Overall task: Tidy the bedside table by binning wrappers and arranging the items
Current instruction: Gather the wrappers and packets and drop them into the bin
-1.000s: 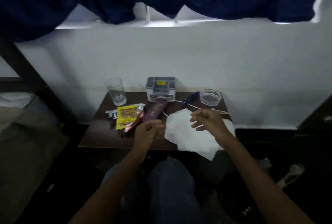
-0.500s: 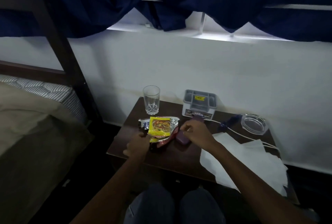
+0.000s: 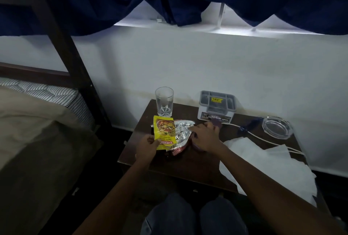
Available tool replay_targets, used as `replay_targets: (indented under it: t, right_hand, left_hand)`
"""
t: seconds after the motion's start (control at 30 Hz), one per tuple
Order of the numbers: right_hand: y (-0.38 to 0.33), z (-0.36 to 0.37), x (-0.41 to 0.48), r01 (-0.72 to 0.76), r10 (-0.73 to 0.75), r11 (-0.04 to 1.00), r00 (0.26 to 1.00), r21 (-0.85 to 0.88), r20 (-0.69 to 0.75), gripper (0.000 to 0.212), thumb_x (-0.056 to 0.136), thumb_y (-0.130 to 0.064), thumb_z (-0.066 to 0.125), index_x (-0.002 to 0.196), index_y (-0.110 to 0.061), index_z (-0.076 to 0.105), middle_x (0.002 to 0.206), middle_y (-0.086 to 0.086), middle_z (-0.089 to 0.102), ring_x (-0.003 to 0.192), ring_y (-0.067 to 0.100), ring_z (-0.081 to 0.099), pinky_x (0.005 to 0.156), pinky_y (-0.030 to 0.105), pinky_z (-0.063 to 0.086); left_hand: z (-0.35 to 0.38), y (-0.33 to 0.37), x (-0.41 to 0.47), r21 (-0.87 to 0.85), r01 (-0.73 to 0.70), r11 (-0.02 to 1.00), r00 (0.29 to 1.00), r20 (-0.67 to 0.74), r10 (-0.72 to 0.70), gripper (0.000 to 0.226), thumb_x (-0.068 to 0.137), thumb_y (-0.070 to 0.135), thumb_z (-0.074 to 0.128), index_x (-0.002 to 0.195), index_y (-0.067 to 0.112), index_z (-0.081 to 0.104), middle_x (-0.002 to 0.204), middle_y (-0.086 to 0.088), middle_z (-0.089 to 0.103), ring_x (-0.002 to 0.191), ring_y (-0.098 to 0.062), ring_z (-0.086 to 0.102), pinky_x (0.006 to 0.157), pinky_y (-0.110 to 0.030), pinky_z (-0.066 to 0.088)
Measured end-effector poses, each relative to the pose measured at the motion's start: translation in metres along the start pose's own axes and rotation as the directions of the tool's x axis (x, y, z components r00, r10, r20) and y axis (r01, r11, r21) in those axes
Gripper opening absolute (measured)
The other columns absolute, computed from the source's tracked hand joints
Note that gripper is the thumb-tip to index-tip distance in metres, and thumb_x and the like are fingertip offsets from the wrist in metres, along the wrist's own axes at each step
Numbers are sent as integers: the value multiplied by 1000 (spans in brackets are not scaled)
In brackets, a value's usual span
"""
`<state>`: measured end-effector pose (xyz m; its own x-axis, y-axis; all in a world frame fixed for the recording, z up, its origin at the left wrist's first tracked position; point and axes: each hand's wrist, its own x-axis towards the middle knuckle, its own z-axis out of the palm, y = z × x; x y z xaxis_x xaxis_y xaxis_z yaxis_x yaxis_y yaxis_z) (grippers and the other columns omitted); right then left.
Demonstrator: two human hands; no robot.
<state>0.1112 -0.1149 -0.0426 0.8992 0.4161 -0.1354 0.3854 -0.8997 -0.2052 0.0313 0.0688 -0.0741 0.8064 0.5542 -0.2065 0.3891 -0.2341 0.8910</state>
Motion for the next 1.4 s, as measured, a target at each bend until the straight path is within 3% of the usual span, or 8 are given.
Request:
replay_targets:
  t: [0.2, 0.3, 0.4, 0.77, 0.9, 1.03, 1.27, 1.4]
  right_hand:
    - [-7, -2, 1, 20, 2, 994, 981, 111, -194, 18, 86, -20, 52, 95, -19, 68, 111, -1, 64, 120, 25, 39, 95, 41, 29]
    - [-7, -9, -4, 64, -5, 981, 953, 185, -303, 13, 86, -18, 56, 88, -13, 68, 105, 2, 64, 114, 24, 44, 92, 40, 34]
    - [0, -18, -15, 119, -21, 970, 909, 211, -417, 11, 83, -18, 61, 84, -11, 69, 97, 4, 66, 101, 24, 50, 85, 38, 41]
    - [128, -77, -127, 182, 13, 964, 700, 196, -714, 6, 63, -11, 68, 63, -5, 69, 70, 9, 70, 75, 17, 56, 85, 19, 33]
    - [211, -80, -181, -28, 245, 950, 683, 310, -688, 7, 65, -5, 74, 70, -8, 71, 80, 11, 71, 82, 30, 62, 87, 0, 20]
    - [282, -72, -245, -203, 440, 892, 594, 404, -673, 6, 65, -2, 73, 68, -6, 70, 78, 11, 71, 80, 30, 65, 77, 21, 24]
    - [367, -2, -324, -654, 775, 618, 412, 437, -479, 17, 75, -20, 55, 71, -11, 69, 82, 14, 67, 83, 38, 57, 67, 30, 22]
    - [379, 44, -342, -759, 840, 538, 442, 368, -315, 25, 73, -29, 54, 82, -13, 70, 96, 16, 64, 93, 38, 53, 79, 34, 30]
  left_hand:
    - [-37, 14, -13, -165, -75, 983, 994, -88, 62, 13, 87, 9, 62, 75, 11, 57, 73, -1, 58, 69, -13, 54, 53, -11, 41]
    - [-56, 22, -14, -203, -117, 972, 979, -190, 78, 10, 88, 13, 62, 88, 4, 59, 78, -8, 57, 72, -17, 53, 61, -19, 43]
    - [-64, 33, -20, -297, -141, 944, 974, -212, 79, 12, 89, 11, 61, 92, 0, 57, 71, -5, 54, 61, -13, 47, 42, -10, 39]
    - [-2, 92, -86, -427, -116, 897, 985, 66, 159, 6, 89, 14, 61, 84, 12, 57, 81, -4, 63, 59, -6, 58, 58, -23, 47]
    - [53, 108, -128, -443, -92, 892, 964, 185, 192, 5, 87, 11, 63, 86, 6, 60, 80, -4, 66, 72, -16, 60, 55, -18, 54]
    - [115, 111, -180, -407, -33, 913, 914, 357, 192, 5, 88, 11, 61, 87, 6, 60, 76, -3, 66, 66, -9, 61, 59, -19, 50]
    - [185, 81, -262, -343, 173, 923, 831, 554, 50, 4, 85, 6, 63, 85, 10, 63, 81, -8, 66, 70, -19, 61, 54, -18, 54]
    - [196, 62, -278, -218, 166, 962, 767, 641, 13, 6, 83, 6, 66, 84, 12, 64, 84, -5, 69, 77, -17, 64, 65, -25, 53]
